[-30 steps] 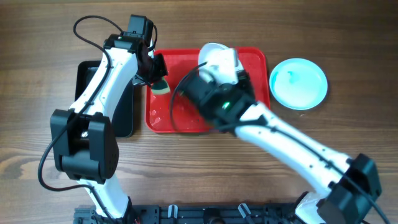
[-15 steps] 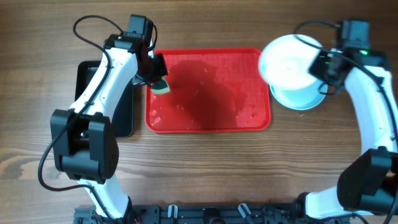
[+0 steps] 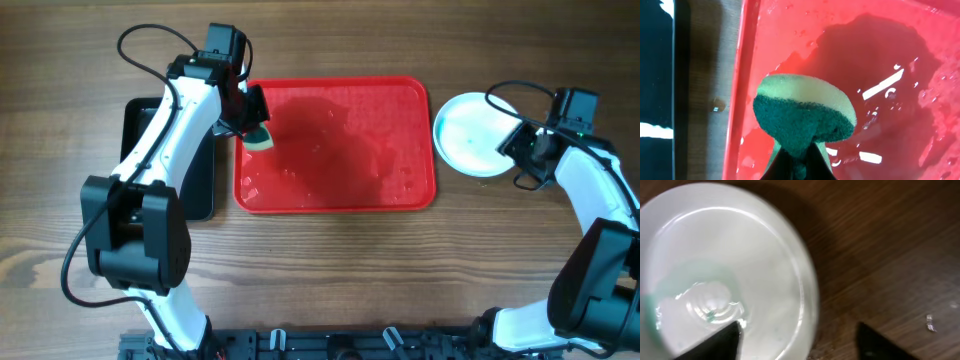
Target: Clean dirty plates on tray and stack at the side
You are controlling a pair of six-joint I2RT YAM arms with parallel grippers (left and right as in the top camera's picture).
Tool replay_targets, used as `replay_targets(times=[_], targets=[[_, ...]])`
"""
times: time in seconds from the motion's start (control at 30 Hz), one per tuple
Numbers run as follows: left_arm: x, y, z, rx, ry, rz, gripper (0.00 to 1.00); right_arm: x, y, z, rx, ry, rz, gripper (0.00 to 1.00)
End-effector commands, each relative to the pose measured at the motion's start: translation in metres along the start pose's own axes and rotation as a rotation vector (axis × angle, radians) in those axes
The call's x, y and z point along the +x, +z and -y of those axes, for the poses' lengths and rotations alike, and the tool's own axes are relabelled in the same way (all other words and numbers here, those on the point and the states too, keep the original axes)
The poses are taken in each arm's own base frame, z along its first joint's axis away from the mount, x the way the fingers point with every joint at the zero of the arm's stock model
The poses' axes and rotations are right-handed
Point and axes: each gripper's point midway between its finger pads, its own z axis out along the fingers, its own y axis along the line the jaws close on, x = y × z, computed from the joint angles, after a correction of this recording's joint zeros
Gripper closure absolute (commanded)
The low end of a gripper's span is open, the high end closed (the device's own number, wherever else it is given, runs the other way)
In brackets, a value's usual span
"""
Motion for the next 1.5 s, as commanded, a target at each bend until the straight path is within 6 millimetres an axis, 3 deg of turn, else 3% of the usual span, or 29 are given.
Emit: replay_targets(times=[0.0, 0.13, 0.23, 0.37, 0.53, 0.6, 0.7, 0.9, 1.03, 1.07, 1.1, 1.13, 1.27, 1.47], targets=[[-0.015, -0.045, -0.013, -0.011, -0.045, 0.081, 0.96, 0.005, -0.015, -0.040, -0.202, -0.093, -0.050, 0.13], [-0.003, -0.090, -0.071, -0.202, -0.108, 0.106, 0.96, 0.006, -0.046, -0.091, -0.293, -0.217, -0.059, 0.11], [0.007, -0.097, -0.103, -0.275, -0.034, 0.046, 0.96, 0.020, -0.056, -0.129, -0.342, -0.317, -0.055, 0.06], [0.003, -0.074, -0.140, -0.295, 0.002, 0.032, 0.96, 0.047, -0.058, -0.166, -0.358, -0.438, -0.054, 0.03], [0.012, -0.041, -0.177, -0.308, -0.078, 0.034, 0.93, 0.059, -0.060, -0.178, -0.352, -0.486, -0.055, 0.02], [0.015, -0.035, -0.180, -0.310, -0.079, 0.026, 0.81, 0.059, -0.060, -0.178, -0.352, -0.486, -0.055, 0.01], [0.015, -0.035, -0.180, -0.309, -0.079, 0.029, 0.47, 0.059, -0.060, -0.178, -0.352, -0.487, -0.055, 0.01], [0.011, -0.045, -0.177, -0.308, -0.082, 0.038, 0.41, 0.058, -0.062, -0.180, -0.363, -0.516, -0.045, 0.01], [0.008, -0.088, -0.155, -0.296, -0.048, 0.067, 0.39, 0.047, -0.087, -0.186, -0.385, -0.522, -0.004, 0.01], [0.007, -0.097, -0.150, -0.291, -0.038, 0.084, 0.39, 0.044, -0.095, -0.187, -0.391, -0.522, 0.008, 0.01], [0.006, -0.107, -0.141, -0.279, -0.030, 0.112, 0.30, 0.040, -0.107, -0.188, -0.400, -0.523, 0.028, 0.00], [0.007, -0.117, -0.133, -0.267, -0.037, 0.145, 0.00, 0.036, -0.122, -0.189, -0.411, -0.523, 0.052, 0.01], [0.011, -0.130, -0.111, -0.239, -0.005, 0.193, 0.00, 0.027, -0.179, -0.185, -0.452, -0.542, 0.146, 0.01], [0.012, -0.129, -0.106, -0.235, 0.009, 0.191, 0.00, 0.034, -0.257, -0.163, -0.514, -0.539, 0.288, 0.00]])
